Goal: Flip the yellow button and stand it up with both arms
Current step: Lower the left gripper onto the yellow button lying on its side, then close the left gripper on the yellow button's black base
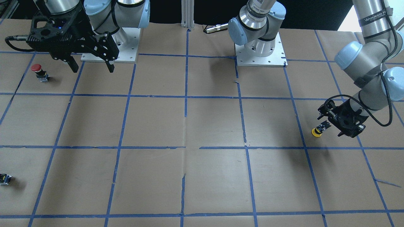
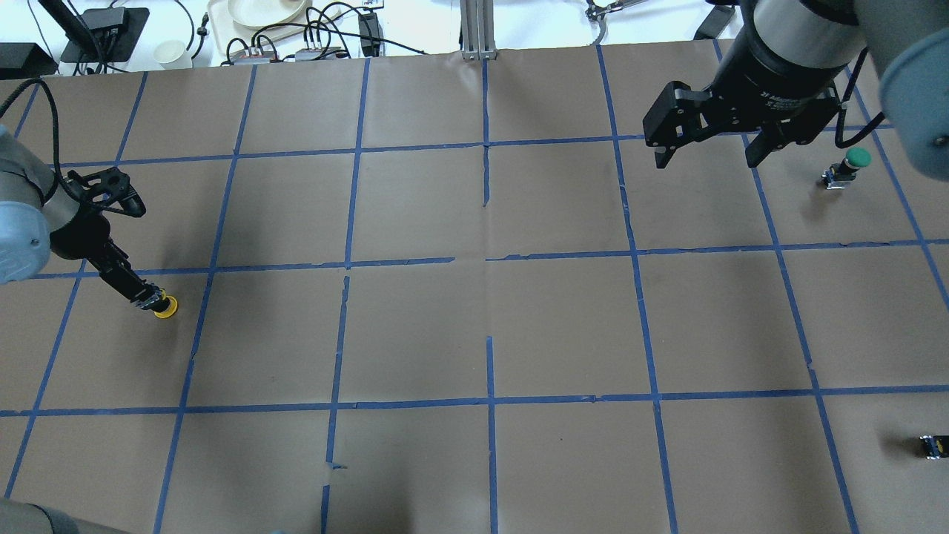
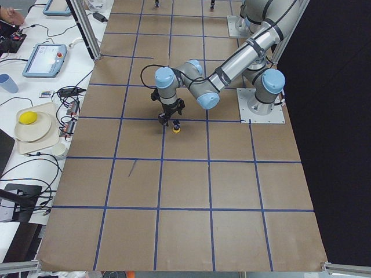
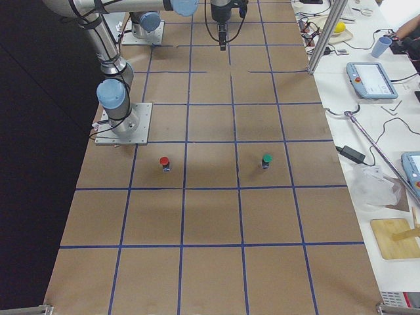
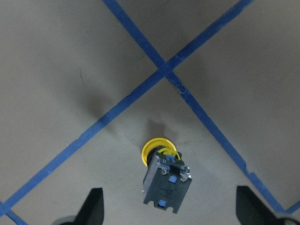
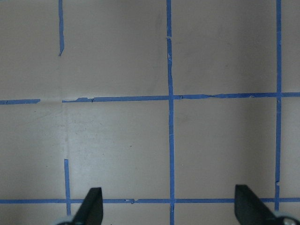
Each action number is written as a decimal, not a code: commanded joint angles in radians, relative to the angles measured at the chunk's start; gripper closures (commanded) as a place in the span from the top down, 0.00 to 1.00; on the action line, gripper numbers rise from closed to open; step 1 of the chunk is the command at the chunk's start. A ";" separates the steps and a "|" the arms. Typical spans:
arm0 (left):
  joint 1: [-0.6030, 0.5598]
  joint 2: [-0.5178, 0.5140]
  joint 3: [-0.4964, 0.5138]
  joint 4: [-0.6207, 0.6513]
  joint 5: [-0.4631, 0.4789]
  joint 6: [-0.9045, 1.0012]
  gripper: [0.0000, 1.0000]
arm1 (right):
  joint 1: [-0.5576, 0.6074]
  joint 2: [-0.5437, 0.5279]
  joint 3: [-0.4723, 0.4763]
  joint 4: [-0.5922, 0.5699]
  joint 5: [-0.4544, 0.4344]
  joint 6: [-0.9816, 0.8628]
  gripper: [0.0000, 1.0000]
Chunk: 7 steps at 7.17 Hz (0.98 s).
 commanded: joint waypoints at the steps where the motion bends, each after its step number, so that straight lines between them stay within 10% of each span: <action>1: 0.001 -0.020 -0.004 0.023 -0.001 0.057 0.97 | 0.000 -0.001 0.000 0.000 0.000 0.000 1.00; 7: 0.001 -0.023 -0.048 0.023 0.031 0.065 0.82 | 0.000 0.000 0.002 0.002 0.000 -0.002 1.00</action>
